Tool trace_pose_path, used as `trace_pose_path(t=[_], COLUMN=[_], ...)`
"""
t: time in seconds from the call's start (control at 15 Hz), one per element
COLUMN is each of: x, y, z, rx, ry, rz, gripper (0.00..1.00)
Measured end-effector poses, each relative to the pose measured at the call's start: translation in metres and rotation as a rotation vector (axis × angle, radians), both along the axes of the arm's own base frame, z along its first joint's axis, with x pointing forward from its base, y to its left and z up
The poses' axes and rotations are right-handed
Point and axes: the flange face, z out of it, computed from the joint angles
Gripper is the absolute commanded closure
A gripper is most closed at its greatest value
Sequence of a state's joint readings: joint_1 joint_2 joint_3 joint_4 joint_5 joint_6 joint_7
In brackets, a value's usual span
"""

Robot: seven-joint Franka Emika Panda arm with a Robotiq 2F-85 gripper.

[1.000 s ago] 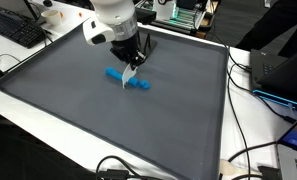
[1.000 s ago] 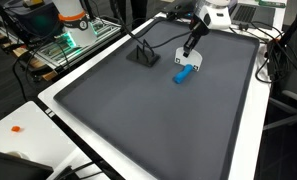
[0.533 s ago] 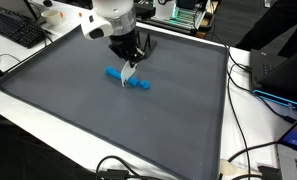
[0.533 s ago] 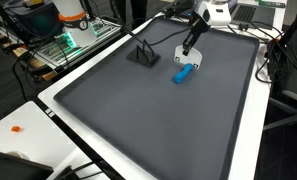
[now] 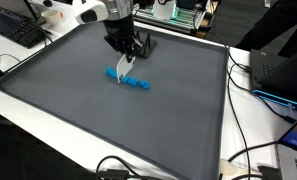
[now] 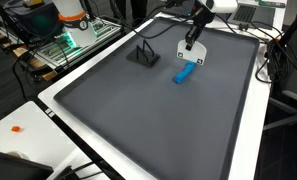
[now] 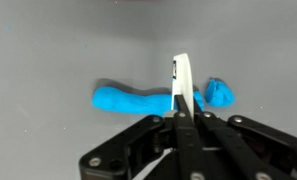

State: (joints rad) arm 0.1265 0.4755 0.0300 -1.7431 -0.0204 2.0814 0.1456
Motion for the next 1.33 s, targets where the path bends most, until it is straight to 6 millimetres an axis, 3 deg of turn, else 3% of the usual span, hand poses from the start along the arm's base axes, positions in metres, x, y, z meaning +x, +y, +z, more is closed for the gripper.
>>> trace_pose_path(t=[0.53,1.33], x=[0.003,0.009], y=[-0.012,-0.016], z=[0.014,-0.012], rx=[-0.022,-0.04], ry=[-0.026,-0.015], rz=[-0.003,0.004], gripper=[0.99,0.99])
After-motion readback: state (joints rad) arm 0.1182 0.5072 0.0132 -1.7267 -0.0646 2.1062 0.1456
